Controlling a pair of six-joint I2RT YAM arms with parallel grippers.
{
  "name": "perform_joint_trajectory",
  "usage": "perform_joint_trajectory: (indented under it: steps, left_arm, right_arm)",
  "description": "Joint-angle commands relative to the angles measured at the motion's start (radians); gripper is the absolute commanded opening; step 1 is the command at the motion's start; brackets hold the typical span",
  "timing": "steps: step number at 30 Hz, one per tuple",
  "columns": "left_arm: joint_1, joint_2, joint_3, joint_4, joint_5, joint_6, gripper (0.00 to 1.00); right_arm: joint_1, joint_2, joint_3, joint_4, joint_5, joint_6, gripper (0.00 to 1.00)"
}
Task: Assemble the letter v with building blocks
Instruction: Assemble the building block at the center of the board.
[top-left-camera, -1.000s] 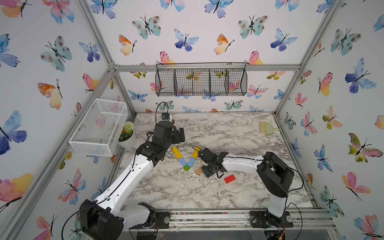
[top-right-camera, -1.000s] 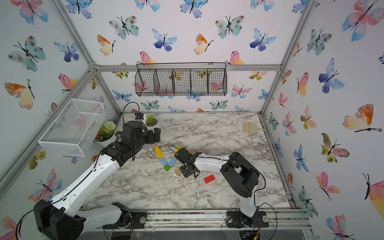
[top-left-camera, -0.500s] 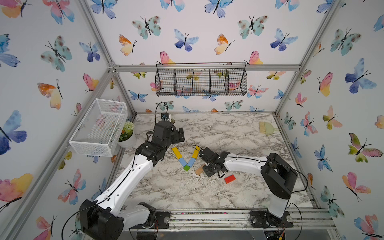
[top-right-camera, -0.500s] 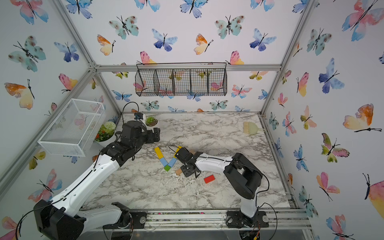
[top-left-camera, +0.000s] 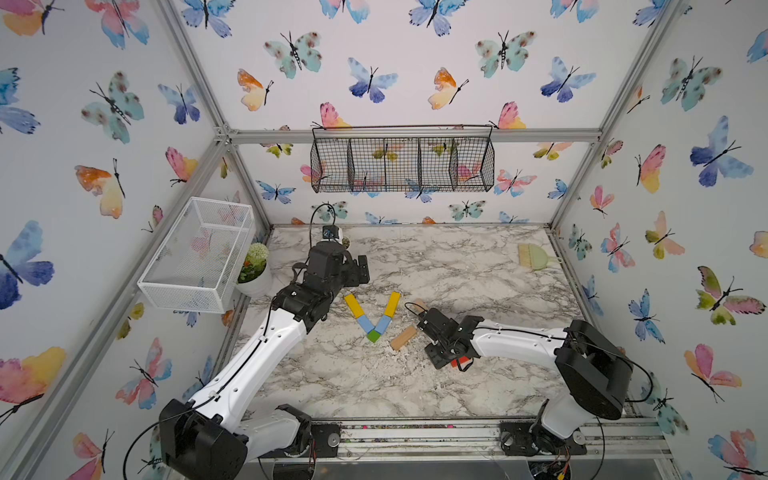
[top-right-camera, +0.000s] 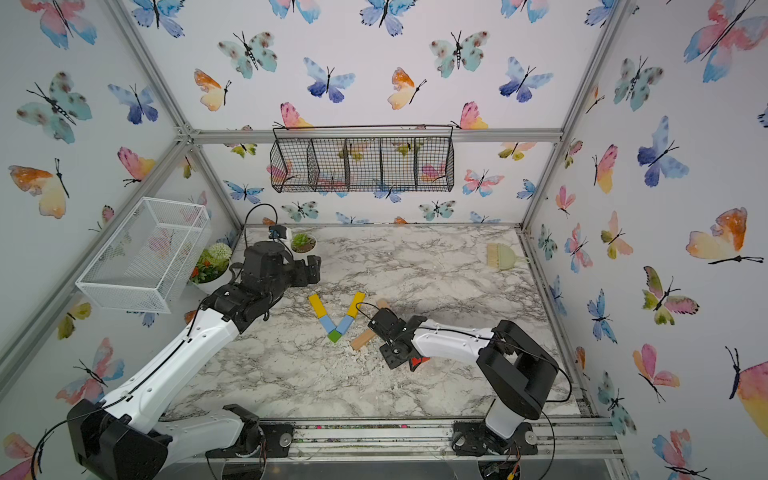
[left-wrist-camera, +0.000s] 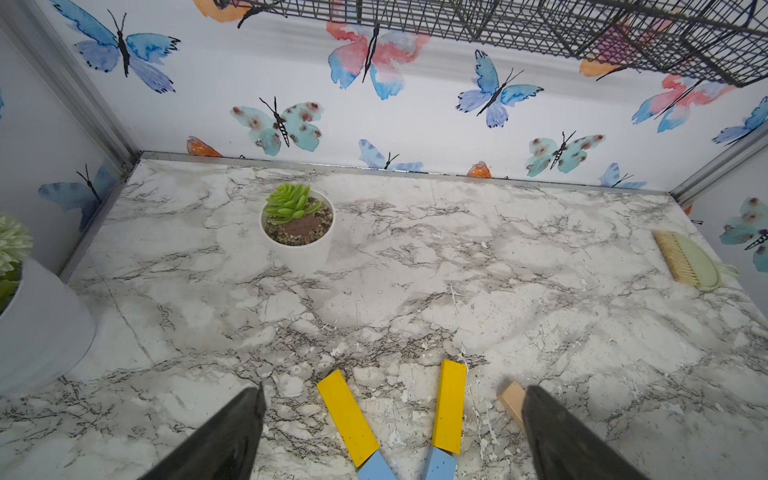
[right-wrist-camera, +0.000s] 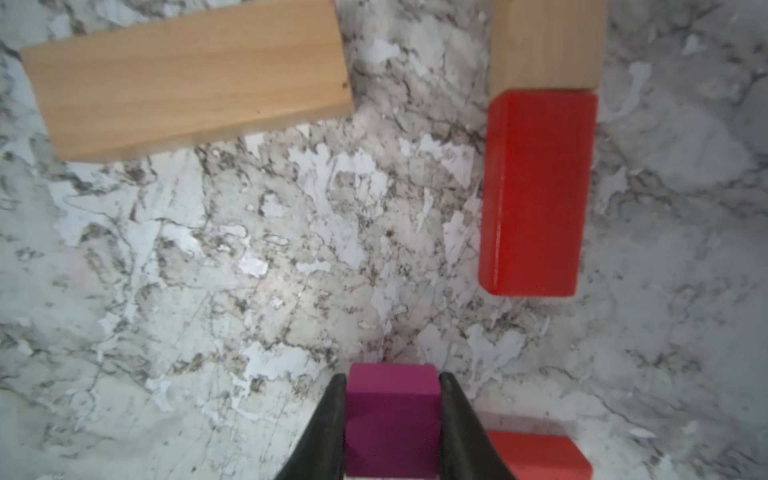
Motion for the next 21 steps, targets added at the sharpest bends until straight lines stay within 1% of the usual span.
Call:
perform_joint_trajectory:
  steps: [1,11,18,21]
  left_arm:
    - [0.006,-0.008,-0.005,0.023,0.012,-0.007,0.97]
    - [0.007,0.002,-0.005,0.030,0.019,-0.007,0.97]
    - [0.007,0.008,0.005,0.031,0.028,-0.008,0.97]
    - [0.006,0.005,0.005,0.031,0.028,-0.008,0.97]
  right_arm:
    - [0.002,-0.040,-0.033,0.001,-0.028,0.057,0.26]
    - [0.002,-0.048,-0.080,-0.028,0.001,0.091,0.27]
    - [-0.003,-0.056,-0.082,-0.060,0.049,0.080,0.27]
    - [-0.022,-0.055,-0.082,-0.061,0.040,0.065,0.27]
